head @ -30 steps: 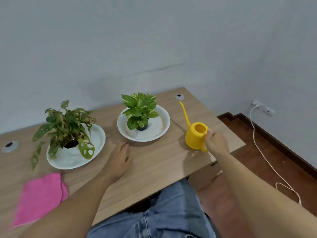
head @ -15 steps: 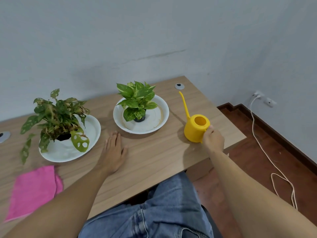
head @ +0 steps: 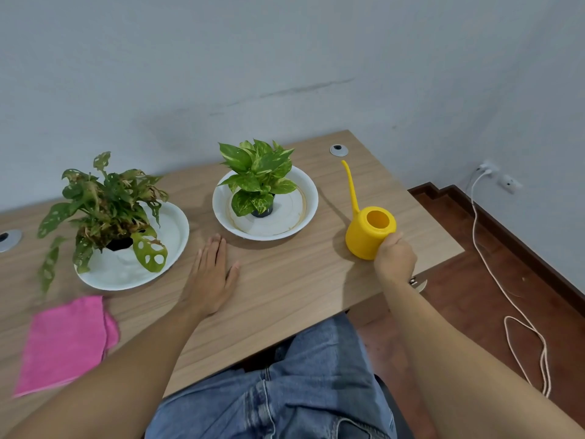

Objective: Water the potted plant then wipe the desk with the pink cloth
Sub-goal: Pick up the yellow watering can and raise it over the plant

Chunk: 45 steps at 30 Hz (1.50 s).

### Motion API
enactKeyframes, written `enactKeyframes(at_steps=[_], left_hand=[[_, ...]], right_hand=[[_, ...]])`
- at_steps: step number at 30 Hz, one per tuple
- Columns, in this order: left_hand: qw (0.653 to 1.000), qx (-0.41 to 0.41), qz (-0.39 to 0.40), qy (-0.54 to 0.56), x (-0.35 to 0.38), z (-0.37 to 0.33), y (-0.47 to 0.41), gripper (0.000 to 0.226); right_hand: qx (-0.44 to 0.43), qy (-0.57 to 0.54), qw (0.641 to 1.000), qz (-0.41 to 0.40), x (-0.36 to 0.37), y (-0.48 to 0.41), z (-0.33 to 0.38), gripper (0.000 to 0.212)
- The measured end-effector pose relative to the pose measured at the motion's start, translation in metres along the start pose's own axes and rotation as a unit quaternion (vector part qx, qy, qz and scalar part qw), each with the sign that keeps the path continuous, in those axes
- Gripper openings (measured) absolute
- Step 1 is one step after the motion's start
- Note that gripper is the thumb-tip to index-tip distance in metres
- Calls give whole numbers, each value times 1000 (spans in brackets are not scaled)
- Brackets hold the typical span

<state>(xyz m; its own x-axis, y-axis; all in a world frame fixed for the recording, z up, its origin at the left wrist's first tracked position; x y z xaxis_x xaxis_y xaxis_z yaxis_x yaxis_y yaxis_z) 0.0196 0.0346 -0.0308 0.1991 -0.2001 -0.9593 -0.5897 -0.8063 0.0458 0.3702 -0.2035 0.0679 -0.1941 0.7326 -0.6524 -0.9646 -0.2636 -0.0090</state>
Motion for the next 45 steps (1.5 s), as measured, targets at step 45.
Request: enactKeyframes(at_steps=[45], left_hand=[[999,-14,-39,-3,-13,60,38,85]], right_hand=[[-219,-7,975,28,-56,-58,190,50]])
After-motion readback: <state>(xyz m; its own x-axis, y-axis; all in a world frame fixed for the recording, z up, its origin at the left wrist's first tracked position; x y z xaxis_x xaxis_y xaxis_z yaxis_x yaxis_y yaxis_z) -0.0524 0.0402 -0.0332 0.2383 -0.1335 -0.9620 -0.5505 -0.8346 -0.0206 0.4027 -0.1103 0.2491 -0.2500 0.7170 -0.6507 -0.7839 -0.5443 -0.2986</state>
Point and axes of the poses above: each hand's wrist, its own y-axis away from the middle knuckle, its own x-axis out of the palm, z = x × y, the point moved 4 cm from there along -y, towards the middle knuckle, and after that the axes turned 6 degrees about -x, right-handed, at the moved point
